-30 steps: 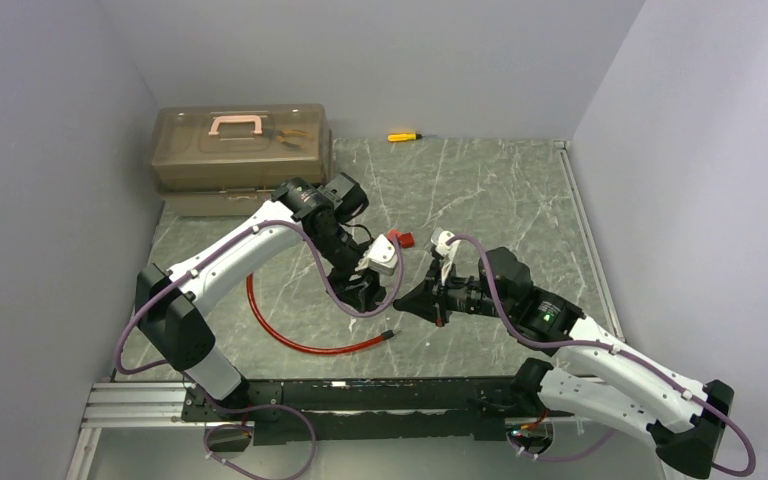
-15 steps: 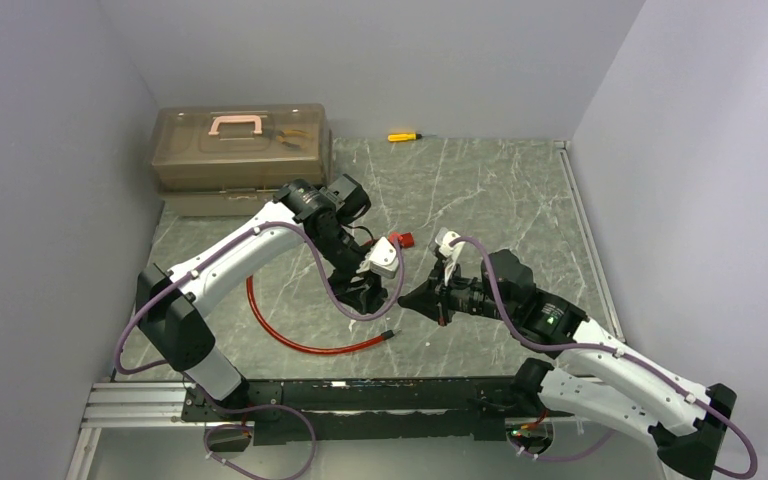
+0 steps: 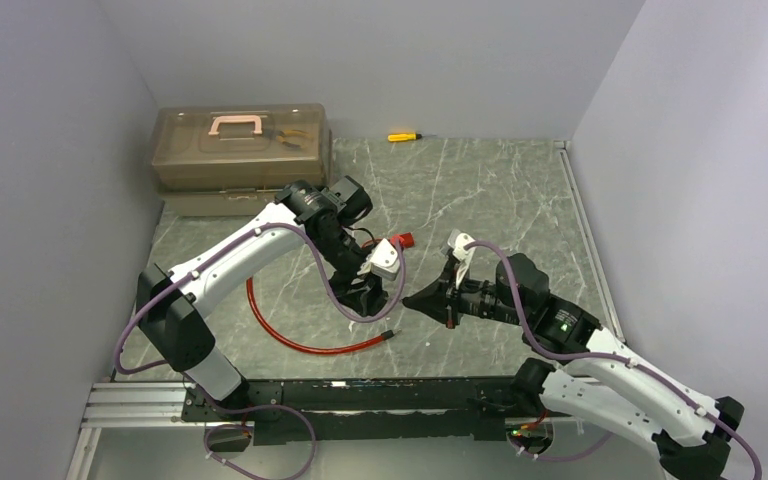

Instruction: Unlock with the key

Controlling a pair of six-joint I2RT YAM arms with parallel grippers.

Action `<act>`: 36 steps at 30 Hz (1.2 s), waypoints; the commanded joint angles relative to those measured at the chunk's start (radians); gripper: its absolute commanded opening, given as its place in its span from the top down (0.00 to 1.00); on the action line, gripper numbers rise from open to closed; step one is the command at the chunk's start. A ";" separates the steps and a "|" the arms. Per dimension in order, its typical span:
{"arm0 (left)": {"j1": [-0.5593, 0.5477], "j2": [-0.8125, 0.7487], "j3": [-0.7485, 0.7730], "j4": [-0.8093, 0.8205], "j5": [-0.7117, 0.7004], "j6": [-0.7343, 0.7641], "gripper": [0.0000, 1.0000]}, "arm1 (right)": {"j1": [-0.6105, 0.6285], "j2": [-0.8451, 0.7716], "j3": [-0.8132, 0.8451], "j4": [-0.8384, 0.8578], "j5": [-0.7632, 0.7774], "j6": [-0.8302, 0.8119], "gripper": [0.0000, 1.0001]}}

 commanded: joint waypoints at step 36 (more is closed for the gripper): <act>-0.002 -0.027 0.047 0.003 0.087 -0.012 1.00 | 0.000 0.027 -0.006 0.073 -0.083 0.006 1.00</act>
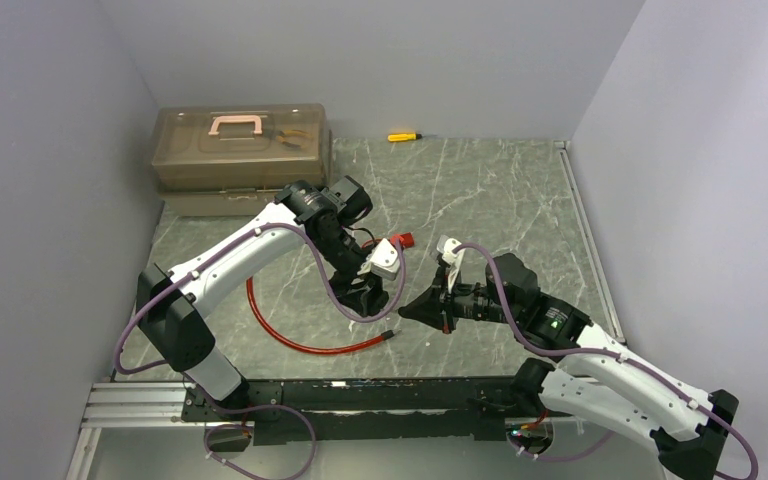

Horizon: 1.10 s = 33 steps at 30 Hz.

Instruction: Unlock with the key

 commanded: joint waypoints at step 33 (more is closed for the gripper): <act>-0.009 -0.029 0.056 0.005 0.083 -0.008 1.00 | -0.001 0.024 0.022 0.086 0.024 -0.008 1.00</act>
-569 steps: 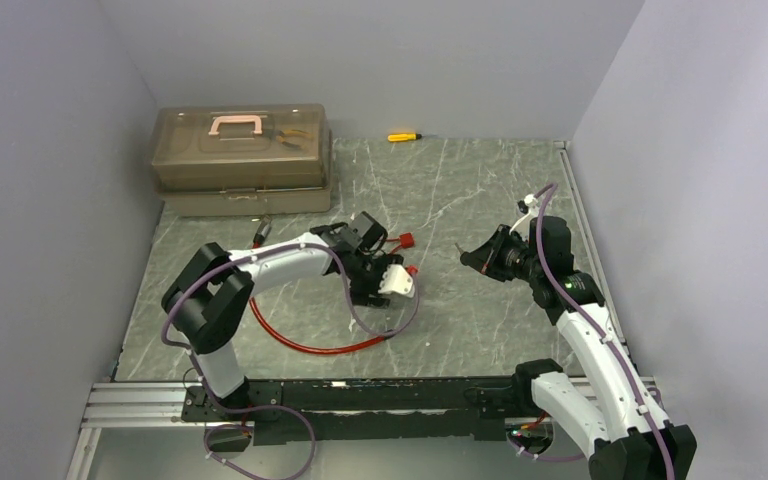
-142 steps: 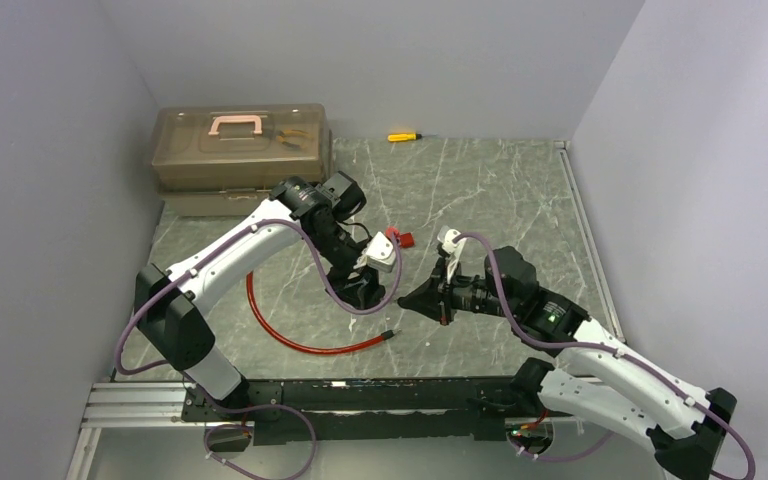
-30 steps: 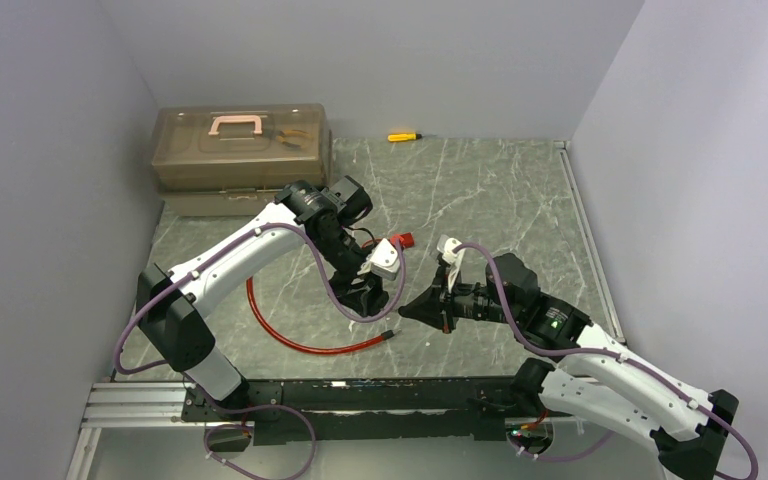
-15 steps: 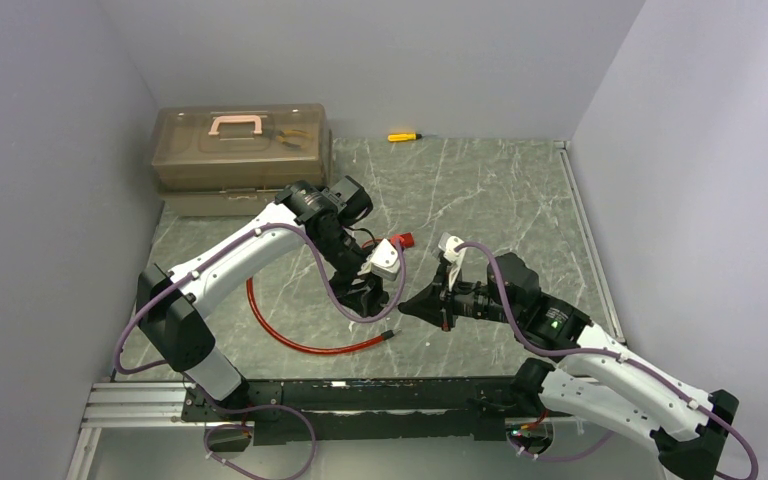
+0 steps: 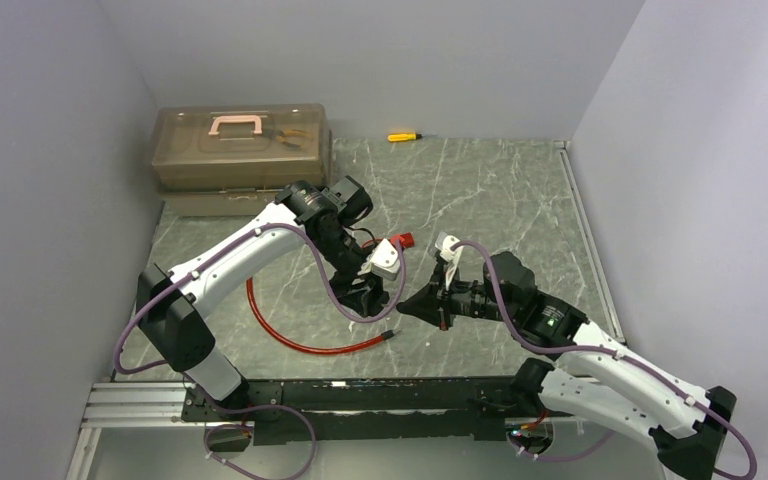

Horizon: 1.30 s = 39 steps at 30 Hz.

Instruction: Unlock with the key

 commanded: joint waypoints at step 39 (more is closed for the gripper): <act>0.036 -0.035 0.012 0.043 0.017 -0.019 1.00 | -0.003 -0.086 0.047 -0.069 0.088 0.017 1.00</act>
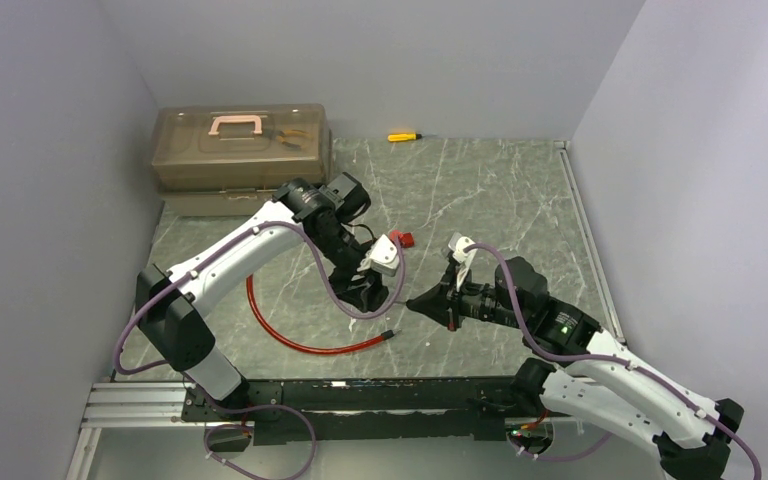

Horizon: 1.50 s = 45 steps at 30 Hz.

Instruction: Unlock with the key

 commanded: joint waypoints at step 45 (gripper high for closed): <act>0.102 -0.021 -0.017 0.273 -0.194 -0.071 1.00 | -0.416 0.445 -0.012 0.465 -0.530 0.500 1.00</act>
